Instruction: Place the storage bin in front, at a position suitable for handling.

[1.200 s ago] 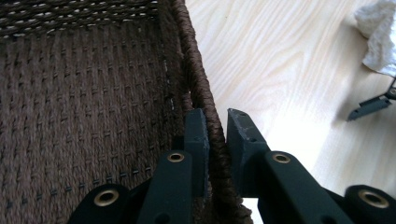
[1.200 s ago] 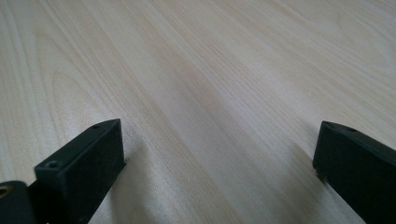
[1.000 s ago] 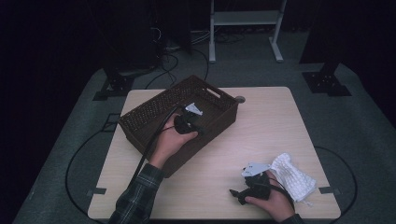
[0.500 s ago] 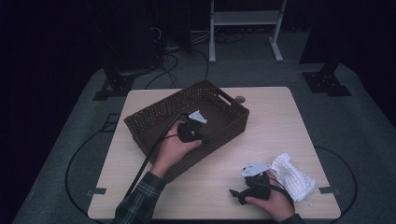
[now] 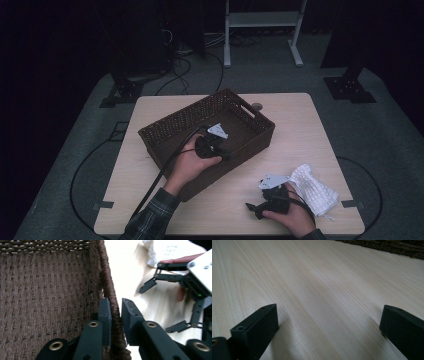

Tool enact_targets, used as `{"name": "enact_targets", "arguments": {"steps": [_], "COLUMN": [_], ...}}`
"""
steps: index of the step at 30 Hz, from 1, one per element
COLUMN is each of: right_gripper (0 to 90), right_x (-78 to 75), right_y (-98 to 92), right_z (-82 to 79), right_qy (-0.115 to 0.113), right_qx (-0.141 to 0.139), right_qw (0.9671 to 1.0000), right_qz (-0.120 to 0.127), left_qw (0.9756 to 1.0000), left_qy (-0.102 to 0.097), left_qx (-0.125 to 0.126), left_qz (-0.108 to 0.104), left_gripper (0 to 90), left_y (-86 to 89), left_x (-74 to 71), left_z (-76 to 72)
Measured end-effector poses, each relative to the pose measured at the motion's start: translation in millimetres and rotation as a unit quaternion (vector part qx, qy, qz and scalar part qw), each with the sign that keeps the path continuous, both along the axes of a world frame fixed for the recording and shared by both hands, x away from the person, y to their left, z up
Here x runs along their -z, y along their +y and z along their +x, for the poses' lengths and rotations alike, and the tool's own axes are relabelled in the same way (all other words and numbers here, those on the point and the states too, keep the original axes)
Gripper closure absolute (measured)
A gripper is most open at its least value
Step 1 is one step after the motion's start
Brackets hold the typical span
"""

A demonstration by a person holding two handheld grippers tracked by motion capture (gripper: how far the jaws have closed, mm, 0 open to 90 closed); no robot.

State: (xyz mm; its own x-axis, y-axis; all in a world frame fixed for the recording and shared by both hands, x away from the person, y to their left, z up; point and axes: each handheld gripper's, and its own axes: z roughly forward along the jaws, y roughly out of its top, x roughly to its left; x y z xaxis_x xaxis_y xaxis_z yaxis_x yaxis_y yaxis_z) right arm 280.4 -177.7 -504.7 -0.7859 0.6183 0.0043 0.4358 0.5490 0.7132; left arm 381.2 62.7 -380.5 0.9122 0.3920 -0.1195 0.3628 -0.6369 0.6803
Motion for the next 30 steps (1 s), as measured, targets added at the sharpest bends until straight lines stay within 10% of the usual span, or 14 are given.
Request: {"name": "enact_targets", "arguments": {"steps": [21, 30], "right_gripper": [1.2, 1.2], "right_x": [0.1, 0.1], "right_y": [0.1, 0.1], "right_z": [0.0, 0.0], "right_qy": [0.000, 0.000], "right_qx": [0.000, 0.001], "right_qw": [1.0000, 1.0000], "right_qz": [0.000, 0.000], "left_qw": [0.9974, 0.9944], "left_qy": [-0.040, -0.046], "left_qx": [0.050, 0.078], "left_qz": [-0.033, -0.053], "left_gripper": [48.9, 53.3], "left_y": [55.9, 51.8], "left_x": [-0.7, 4.7], "left_z": [-11.7, -7.7]}}
